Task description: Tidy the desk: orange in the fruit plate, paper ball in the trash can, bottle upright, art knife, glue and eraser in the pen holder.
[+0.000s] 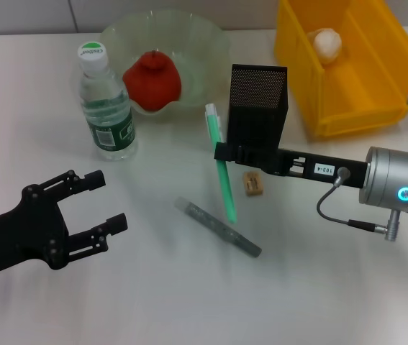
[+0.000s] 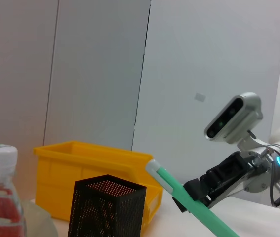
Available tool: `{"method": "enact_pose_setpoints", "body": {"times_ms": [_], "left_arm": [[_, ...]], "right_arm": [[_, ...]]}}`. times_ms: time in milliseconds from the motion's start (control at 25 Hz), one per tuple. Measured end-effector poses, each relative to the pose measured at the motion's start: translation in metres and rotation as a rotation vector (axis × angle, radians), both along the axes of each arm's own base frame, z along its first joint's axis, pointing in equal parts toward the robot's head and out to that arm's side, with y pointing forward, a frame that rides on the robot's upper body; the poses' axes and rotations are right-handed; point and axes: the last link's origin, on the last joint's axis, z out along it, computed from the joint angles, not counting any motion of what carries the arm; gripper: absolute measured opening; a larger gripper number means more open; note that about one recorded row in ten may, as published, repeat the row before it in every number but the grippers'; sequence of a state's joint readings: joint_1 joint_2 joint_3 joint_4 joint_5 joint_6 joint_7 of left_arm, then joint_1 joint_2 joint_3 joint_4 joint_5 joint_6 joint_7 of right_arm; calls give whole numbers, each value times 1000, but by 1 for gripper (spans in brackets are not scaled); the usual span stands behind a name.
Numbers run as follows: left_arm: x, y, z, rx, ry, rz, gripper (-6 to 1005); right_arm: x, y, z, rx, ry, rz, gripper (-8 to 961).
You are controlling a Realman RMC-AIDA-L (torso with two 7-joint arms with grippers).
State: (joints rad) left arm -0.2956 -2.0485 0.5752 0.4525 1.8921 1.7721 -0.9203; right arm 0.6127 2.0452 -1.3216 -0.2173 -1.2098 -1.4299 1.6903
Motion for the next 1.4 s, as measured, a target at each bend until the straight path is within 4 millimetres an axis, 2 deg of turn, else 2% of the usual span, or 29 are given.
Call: {"method": "enact_pose_setpoints", "body": {"times_ms": [240,800,1120,1400], "left_arm": [[-1,0,0,4,8,0,783],[-2,0,0,5,15,-4,783],[-2,-2,0,10,18,-13,783],[-4,-5,0,12,13,-5,783]], "right_arm": [[-3,3,1,-65,7,-45,170],[-4,5,3,-88,35,-95,171],[-10,23,17,-50,118,-176,171],[-7,45,27,42,132,-272,171]]}}
